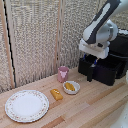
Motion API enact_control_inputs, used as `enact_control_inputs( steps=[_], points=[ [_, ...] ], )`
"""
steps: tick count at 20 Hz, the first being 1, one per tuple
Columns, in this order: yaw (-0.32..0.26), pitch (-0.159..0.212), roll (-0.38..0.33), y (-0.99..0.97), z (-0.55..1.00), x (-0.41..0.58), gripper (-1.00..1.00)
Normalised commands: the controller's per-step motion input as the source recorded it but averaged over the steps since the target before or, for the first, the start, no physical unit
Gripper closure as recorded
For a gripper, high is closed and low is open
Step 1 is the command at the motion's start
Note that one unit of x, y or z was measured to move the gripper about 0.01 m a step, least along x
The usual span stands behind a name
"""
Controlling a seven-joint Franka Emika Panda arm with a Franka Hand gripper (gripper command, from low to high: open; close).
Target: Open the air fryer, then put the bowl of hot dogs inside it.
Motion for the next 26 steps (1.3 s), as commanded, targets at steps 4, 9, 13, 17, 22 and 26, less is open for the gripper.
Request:
enact_control_inputs(
  steps=[4,9,13,17,22,26],
  points=[
    [0.069,0.106,0.118,0.47,0.34,-0.207,-1.0],
    [0.09,0.123,0.134,0.46,0.17,-0.269,-1.0],
    [0.129,0.071,0.198,0.26,-0.02,-0.324,-1.0],
    [0.144,0.021,0.273,0.15,-0.16,-0.317,-1.0],
    [0.14,0.0,0.334,0.11,-0.27,-0.288,-1.0],
    [0.14,-0.02,0.313,0.13,-0.35,-0.201,-1.0]
  ],
)
